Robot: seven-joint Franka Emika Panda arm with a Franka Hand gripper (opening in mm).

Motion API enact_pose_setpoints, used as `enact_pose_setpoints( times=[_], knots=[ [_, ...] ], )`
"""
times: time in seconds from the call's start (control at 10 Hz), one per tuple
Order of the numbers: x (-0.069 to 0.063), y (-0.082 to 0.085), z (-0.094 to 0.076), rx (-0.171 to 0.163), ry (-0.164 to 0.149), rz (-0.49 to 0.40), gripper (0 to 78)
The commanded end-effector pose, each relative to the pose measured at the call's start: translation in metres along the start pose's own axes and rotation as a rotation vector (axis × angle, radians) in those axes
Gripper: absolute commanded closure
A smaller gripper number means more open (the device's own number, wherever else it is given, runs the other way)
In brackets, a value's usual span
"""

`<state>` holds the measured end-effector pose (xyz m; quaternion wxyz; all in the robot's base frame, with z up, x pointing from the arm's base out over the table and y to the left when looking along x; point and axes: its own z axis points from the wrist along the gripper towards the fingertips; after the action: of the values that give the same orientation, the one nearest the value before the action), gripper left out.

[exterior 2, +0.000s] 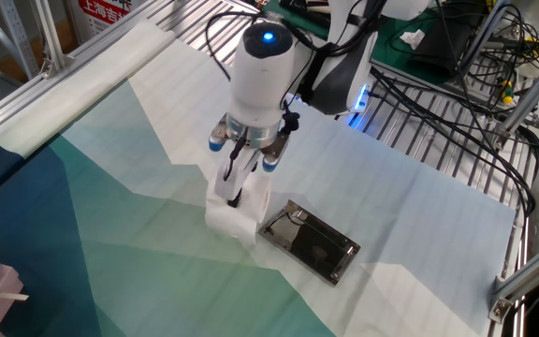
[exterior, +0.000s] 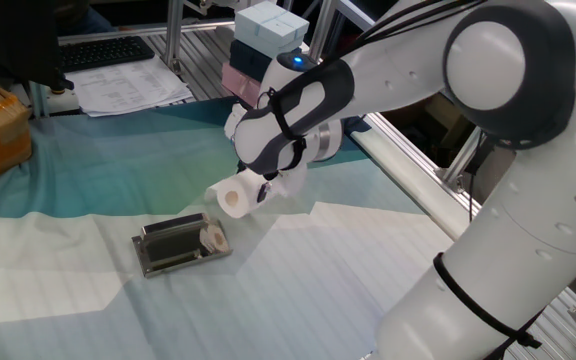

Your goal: Put the toilet paper on its holder

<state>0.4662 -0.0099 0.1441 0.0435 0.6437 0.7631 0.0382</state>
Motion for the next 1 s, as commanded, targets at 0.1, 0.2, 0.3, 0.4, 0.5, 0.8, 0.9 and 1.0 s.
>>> enact_pose_setpoints(
  times=[0.1,0.2,0.3,0.4,0.5,0.8,0.9,1.0],
  knots=[
    [0.0133,-0.0158,-0.0097,-0.066,0.002,0.179,76.3],
    [0.0133,-0.0164,-0.0093,-0.07,0.002,0.188,76.3],
    [0.0135,-0.0177,-0.0077,-0.072,0.003,0.211,76.3],
    [0.0147,-0.0197,-0.0053,-0.078,0.0,0.222,76.3],
    [0.0182,-0.0221,-0.0029,-0.084,-0.009,0.228,76.3],
    [0.0199,-0.0249,-0.003,-0.109,-0.023,0.238,76.3],
    [0.0199,-0.0248,-0.003,-0.109,-0.047,0.237,76.3],
    [0.0199,-0.0248,-0.003,-0.108,-0.051,0.237,76.3]
  ],
)
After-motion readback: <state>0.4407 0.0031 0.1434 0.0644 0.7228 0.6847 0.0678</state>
